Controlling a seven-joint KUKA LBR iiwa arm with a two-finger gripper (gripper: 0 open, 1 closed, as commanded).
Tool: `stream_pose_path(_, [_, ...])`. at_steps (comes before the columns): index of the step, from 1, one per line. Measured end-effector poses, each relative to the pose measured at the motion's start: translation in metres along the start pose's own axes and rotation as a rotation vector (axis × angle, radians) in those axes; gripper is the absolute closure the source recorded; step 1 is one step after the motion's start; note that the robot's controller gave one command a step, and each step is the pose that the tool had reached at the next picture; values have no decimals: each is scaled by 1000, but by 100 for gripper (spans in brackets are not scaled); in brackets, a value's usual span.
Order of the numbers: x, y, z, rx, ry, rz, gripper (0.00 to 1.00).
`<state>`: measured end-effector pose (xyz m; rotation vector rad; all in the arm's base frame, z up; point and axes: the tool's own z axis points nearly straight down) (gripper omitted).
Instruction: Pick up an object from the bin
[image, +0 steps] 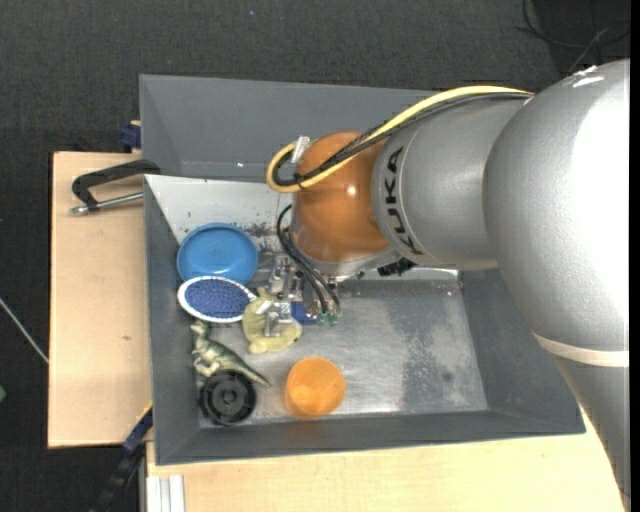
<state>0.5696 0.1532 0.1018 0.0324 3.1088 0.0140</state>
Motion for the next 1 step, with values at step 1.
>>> stream_pose_path(1, [-5,-2,-113,5,17,-6,100])
